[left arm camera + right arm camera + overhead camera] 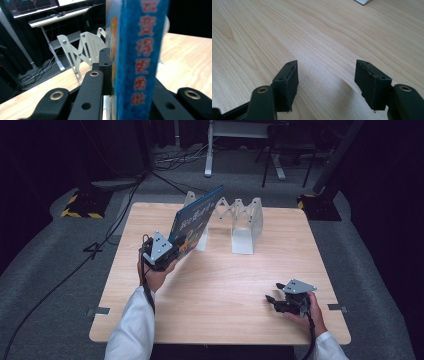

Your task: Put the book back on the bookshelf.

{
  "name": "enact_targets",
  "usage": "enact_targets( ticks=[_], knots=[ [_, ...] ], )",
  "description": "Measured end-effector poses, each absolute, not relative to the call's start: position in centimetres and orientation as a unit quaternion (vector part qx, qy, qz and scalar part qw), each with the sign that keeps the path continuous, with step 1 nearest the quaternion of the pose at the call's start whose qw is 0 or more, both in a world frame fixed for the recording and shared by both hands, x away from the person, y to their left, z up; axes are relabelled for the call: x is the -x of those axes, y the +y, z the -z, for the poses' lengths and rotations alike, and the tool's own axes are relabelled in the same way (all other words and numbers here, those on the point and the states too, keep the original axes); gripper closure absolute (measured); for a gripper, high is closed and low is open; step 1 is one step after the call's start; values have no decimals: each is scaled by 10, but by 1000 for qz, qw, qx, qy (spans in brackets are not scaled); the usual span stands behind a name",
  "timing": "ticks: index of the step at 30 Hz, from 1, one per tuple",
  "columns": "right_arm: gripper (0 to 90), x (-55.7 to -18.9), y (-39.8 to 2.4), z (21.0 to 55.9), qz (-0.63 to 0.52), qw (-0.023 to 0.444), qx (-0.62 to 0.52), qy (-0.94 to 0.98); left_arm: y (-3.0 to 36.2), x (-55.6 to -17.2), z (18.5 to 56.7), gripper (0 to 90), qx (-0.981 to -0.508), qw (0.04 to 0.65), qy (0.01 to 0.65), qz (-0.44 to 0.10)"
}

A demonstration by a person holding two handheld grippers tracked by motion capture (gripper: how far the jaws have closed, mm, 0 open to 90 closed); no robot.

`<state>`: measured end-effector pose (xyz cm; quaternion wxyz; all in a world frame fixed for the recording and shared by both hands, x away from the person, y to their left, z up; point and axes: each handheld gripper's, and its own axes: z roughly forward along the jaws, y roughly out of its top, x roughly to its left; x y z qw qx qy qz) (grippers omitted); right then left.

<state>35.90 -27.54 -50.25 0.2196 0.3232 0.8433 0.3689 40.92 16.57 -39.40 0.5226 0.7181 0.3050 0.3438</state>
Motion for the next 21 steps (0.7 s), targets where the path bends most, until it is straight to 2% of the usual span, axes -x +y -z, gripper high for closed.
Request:
enact_targets(
  ticks=[21],
  knots=[
    [346,-360,-275,503,-369,211,-320,847,153,-430,427,828,-681,545,368,-321]
  ],
)
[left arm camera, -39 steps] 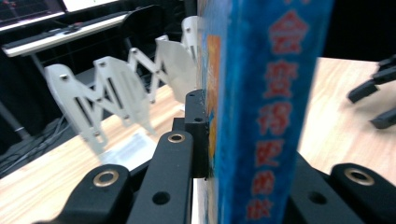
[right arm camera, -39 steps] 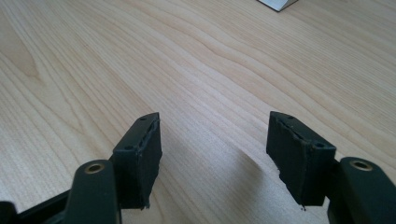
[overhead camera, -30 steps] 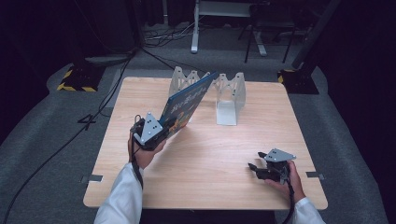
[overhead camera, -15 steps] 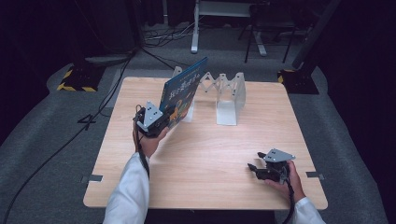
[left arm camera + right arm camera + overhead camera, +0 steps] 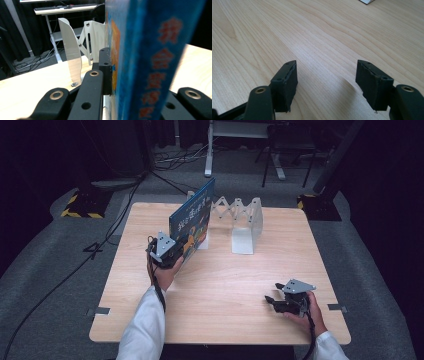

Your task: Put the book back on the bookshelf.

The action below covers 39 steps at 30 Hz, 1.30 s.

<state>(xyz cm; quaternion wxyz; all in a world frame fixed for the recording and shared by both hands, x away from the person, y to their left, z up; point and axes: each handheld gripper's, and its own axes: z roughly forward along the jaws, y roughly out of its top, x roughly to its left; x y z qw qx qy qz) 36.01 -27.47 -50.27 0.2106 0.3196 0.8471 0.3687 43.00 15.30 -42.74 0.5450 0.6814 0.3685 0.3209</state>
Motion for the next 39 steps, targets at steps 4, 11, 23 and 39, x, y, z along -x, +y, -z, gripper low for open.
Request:
enact_targets(
  ticks=[4,11,23,39],
  knots=[
    [346,-360,-275,503,-369,211,-319,847,148,-435,431,827,-671,549,382,-319],
    [346,-360,-275,503,-370,210,-318,847,140,-444,431,827,-661,548,397,-324],
    [346,-359,-274,503,-371,211,-314,848,138,-457,435,800,-618,537,460,-343],
    [346,-359,-274,503,-373,210,-311,848,117,-472,439,754,-605,505,478,-389]
  ],
)
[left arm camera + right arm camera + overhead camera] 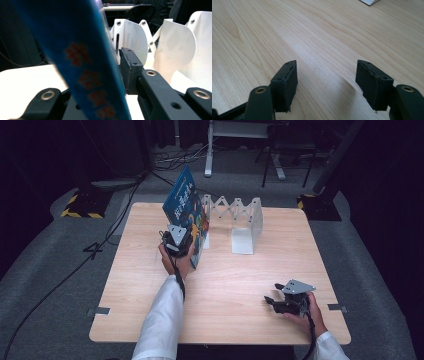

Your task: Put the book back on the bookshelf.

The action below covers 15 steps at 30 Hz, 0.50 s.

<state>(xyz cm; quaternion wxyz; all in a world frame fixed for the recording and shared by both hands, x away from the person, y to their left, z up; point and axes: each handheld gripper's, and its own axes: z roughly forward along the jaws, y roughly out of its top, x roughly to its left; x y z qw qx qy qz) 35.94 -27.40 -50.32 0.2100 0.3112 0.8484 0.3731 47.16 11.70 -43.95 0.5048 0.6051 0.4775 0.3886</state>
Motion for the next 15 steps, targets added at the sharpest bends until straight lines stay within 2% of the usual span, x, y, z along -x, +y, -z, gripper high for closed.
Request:
enact_targets(
  ticks=[3,8,13,15],
  knots=[
    [346,-359,-274,503,-373,209,-311,849,113,-471,440,730,-611,486,474,-407],
    [344,-359,-274,503,-374,208,-311,849,112,-463,442,603,-638,487,448,-394],
    [346,-359,-274,503,-374,208,-311,849,118,-458,441,598,-655,488,431,-383],
    [345,-359,-275,503,-373,208,-311,849,121,-455,442,553,-672,492,413,-368]
  ],
)
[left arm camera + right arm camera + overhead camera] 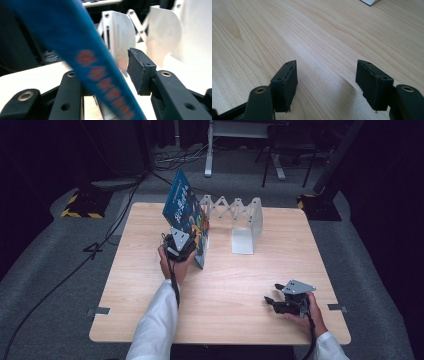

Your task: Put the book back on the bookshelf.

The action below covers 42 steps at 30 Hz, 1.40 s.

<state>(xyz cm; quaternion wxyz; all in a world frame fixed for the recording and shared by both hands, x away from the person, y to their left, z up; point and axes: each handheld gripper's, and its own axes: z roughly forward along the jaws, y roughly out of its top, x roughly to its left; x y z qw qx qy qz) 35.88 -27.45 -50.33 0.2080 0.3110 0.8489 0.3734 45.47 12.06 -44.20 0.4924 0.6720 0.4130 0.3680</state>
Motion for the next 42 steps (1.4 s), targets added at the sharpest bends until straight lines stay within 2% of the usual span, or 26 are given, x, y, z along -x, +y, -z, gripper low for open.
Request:
enact_targets(
  ticks=[7,14,18,22,27,42],
  knots=[
    [341,-360,-275,504,-377,198,-314,848,131,-451,446,563,-682,498,415,-337],
    [339,-361,-276,504,-378,191,-318,848,129,-458,446,638,-666,480,439,-366],
    [338,-361,-276,504,-378,192,-317,848,126,-460,446,644,-665,470,443,-375],
    [332,-361,-276,504,-379,189,-319,848,125,-463,446,629,-670,468,439,-372],
    [330,-362,-276,504,-379,187,-320,848,127,-460,446,547,-674,477,431,-364],
    [309,-362,-276,504,-377,188,-324,847,142,-454,438,452,-702,469,417,-336]
  ],
)
